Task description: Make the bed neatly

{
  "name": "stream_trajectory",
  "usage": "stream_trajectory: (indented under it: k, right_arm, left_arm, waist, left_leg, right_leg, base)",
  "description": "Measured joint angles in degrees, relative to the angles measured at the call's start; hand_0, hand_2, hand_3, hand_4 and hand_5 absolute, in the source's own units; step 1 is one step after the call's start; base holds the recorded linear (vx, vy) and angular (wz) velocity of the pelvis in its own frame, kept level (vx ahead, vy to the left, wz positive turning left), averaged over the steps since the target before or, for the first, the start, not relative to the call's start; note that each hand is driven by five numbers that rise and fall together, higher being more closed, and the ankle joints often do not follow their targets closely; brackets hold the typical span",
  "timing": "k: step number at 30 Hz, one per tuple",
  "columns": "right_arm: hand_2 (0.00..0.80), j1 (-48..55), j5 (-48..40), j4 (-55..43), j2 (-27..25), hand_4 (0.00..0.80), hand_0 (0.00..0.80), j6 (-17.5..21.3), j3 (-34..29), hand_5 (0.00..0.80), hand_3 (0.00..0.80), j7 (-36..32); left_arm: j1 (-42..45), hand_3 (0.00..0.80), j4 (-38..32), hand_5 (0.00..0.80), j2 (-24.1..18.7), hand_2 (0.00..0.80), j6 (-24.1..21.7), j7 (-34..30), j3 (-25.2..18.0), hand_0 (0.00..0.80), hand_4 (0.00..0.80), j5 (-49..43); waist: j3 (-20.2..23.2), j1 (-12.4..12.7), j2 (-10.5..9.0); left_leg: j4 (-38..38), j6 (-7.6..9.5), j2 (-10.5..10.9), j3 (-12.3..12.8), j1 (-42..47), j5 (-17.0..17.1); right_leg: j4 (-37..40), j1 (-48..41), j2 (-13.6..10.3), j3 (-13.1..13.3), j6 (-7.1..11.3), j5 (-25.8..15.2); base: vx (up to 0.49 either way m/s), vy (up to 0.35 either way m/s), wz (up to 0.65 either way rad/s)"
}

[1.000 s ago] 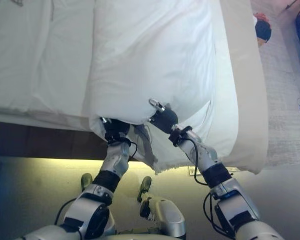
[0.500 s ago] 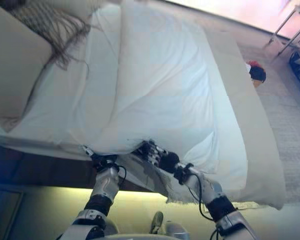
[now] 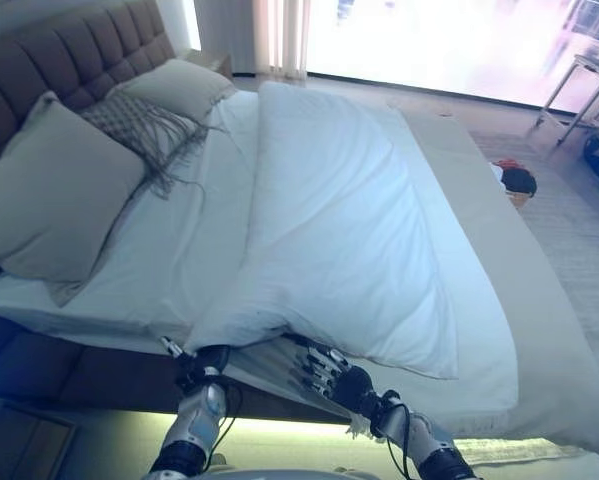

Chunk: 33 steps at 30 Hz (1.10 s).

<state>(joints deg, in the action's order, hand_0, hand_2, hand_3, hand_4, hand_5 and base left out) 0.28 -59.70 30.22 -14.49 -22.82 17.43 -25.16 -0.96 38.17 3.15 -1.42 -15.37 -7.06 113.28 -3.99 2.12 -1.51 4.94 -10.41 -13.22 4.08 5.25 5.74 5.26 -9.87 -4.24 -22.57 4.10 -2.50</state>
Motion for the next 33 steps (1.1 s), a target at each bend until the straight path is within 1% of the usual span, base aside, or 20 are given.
stream_trajectory:
  k: [2, 4, 6, 9, 11, 15, 18, 20, 23, 26, 30, 31, 33]
  right_arm:
    - [0.0, -0.1, 0.0, 0.3, 0.0, 0.0, 0.0, 0.2, -0.3, 0.0, 0.0, -0.6]
    - [0.0, -0.2, 0.0, 0.8, 0.0, 0.0, 0.0, 0.2, -1.2, 0.0, 0.0, -0.7]
    - [0.0, -0.8, 0.0, 2.1, -0.1, 0.0, 0.0, 0.3, -1.4, 0.0, 0.0, -0.8]
    - [0.0, -1.3, 0.1, 4.1, -0.1, 0.0, 0.0, 0.3, -2.3, 0.0, 0.0, -1.9]
    - [0.0, -1.3, 0.6, 4.4, -0.3, 0.0, 0.0, 0.3, -3.4, 0.0, 0.0, -1.9]
    - [0.0, -2.1, 1.1, 5.6, -1.5, 0.0, 0.0, 0.2, -3.4, 0.0, 0.0, -2.3]
    - [0.0, -3.0, 1.7, 6.4, -2.4, 0.0, 0.0, 0.3, -3.5, 0.0, 0.0, -2.7]
    - [0.0, -3.1, 1.8, 6.7, -2.6, 0.0, 0.0, 0.4, -3.8, 0.0, 0.0, -2.9]
    - [0.0, -3.5, 1.8, 8.1, -2.7, 0.0, 0.0, 0.6, -3.9, 0.0, 0.0, -3.1]
    - [0.0, -3.9, 1.8, 9.3, -2.8, 0.0, 0.0, 0.9, -4.2, 0.0, 0.0, -3.4]
    - [0.0, -5.0, 1.9, 10.9, -2.7, 0.0, 0.0, 1.3, -4.5, 0.0, 0.0, -3.6]
    - [0.0, -5.0, 1.9, 11.1, -2.9, 0.0, 0.0, 1.3, -4.6, 0.0, 0.0, -3.7]
    - [0.0, -5.0, 2.0, 11.2, -2.9, 0.0, 0.0, 1.3, -4.5, 0.0, 0.0, -3.9]
  left_arm:
    - [0.6, 0.0, 1.5, 0.0, 0.0, 0.0, 1.6, -0.7, 0.0, 0.0, 0.0, 0.0]
    - [1.3, 0.0, 1.9, 0.0, 0.0, 0.0, 2.8, -1.2, -0.1, 0.0, 0.0, -0.1]
    - [1.5, 0.0, 3.0, 0.0, 0.0, 0.0, 3.5, -2.1, -1.0, 0.0, 0.0, -0.1]
    - [1.9, 0.0, 4.7, 0.0, 0.2, 0.0, 4.9, -2.8, -3.9, 0.0, 0.0, -0.6]
    - [2.0, 0.0, 6.2, 0.0, 0.2, 0.0, 5.7, -3.1, -6.5, 0.0, 0.0, -2.1]
    - [1.5, 0.0, 8.4, 0.0, -0.5, 0.0, 7.0, -3.1, -10.8, 0.0, 0.0, -2.5]
    - [1.0, 0.0, 11.7, 0.0, -4.1, 0.0, 9.6, -3.1, -12.4, 0.0, 0.0, -4.3]
    - [1.1, 0.0, 12.7, 0.0, -6.4, 0.0, 11.4, -3.1, -13.1, 0.0, 0.0, -4.5]
    - [1.2, 0.0, 12.8, 0.0, -8.8, 0.0, 13.5, -3.1, -14.4, 0.0, 0.0, -5.6]
    - [1.4, 0.0, 13.6, 0.0, -11.5, 0.0, 14.9, -3.0, -14.8, 0.0, 0.0, -6.8]
    - [1.1, 0.0, 16.9, 0.0, -15.5, 0.0, 17.2, -2.0, -14.8, 0.0, 0.0, -6.8]
    - [1.1, 0.0, 17.5, 0.0, -16.3, 0.0, 18.3, -1.2, -15.5, 0.0, 0.0, -7.1]
    - [1.0, 0.0, 18.5, 0.0, -17.6, 0.0, 19.7, -0.2, -16.2, 0.0, 0.0, -8.4]
  waist:
    - [0.7, 1.1, 0.6]
    - [1.1, 2.0, 0.71]
    - [1.5, 2.0, 0.63]
    - [1.6, 2.1, 0.72]
    - [1.5, 2.1, 0.84]
    - [1.5, 2.1, 1.1]
    - [1.5, 2.1, 1.16]
    - [1.5, 2.1, 1.16]
    - [1.4, 2.1, 1.19]
    - [1.4, 2.2, 1.19]
    - [1.4, 2.2, 1.19]
    - [1.4, 2.2, 1.17]
    - [1.4, 2.2, 1.16]
  left_leg:
    - [0.0, -0.23, 0.1, -0.4, -0.1, 0.1]
    - [0.0, -0.24, 0.2, -1.2, -0.2, 0.1]
    - [0.0, -0.24, 0.3, -1.6, -1.0, 0.1]
    - [0.0, -0.22, 0.4, -1.7, -1.0, 0.1]
    - [0.1, -0.17, 0.4, -1.7, -1.1, 0.1]
    - [0.2, -0.16, 0.4, -1.7, -1.0, 0.1]
    - [0.3, -0.26, 0.2, -1.7, -0.9, 0.0]
    - [0.1, -0.49, 0.0, -1.7, -0.9, -0.1]
    - [0.1, -0.65, -0.2, -1.7, -0.8, -0.2]
    - [0.1, -0.82, -0.4, -1.7, -0.9, -0.3]
    - [0.0, -0.85, -0.6, -1.7, -0.9, -0.3]
    - [0.0, -0.87, -0.4, -1.5, -0.9, -0.3]
    - [-0.1, -0.88, -0.4, -1.5, -0.9, -0.3]
  right_leg:
    - [0.0, -0.1, 0.0, -0.3, 0.09, 0.1]
    - [0.0, -0.1, -0.1, -0.6, 0.18, 0.1]
    - [0.0, 0.0, -0.2, -1.2, 0.25, 0.2]
    - [0.0, -0.1, -0.3, -1.4, 0.31, 0.3]
    - [0.0, 0.0, -0.3, -1.5, 0.31, 0.3]
    - [0.1, 0.0, -0.4, -2.3, 0.32, 0.3]
    - [0.1, 0.0, -0.6, -3.5, 0.35, 0.3]
    - [0.1, 0.1, -0.7, -4.8, 0.43, 0.2]
    - [0.1, 0.3, -0.7, -5.2, 0.47, 0.2]
    - [0.1, 0.6, -0.9, -6.4, 0.58, 0.1]
    - [0.1, 1.1, -1.2, -7.3, 0.65, -0.2]
    - [0.1, 1.2, -1.5, -8.0, 0.76, -0.3]
    - [0.1, 1.3, -1.7, -8.3, 0.84, -0.3]
  base:
    - [-0.049, -0.002, 0.08]
    - [-0.045, 0.019, 0.09]
    - [-0.038, 0.039, 0.12]
    - [-0.034, 0.061, 0.02]
    - [-0.033, 0.078, 0.0]
    - [-0.033, 0.097, -0.02]
    - [-0.016, 0.116, -0.05]
    - [-0.012, 0.119, -0.1]
    - [-0.022, 0.092, -0.09]
    - [-0.003, 0.088, -0.11]
    - [0.004, 0.097, -0.17]
    - [0.0, 0.126, -0.09]
    - [-0.002, 0.11, -0.08]
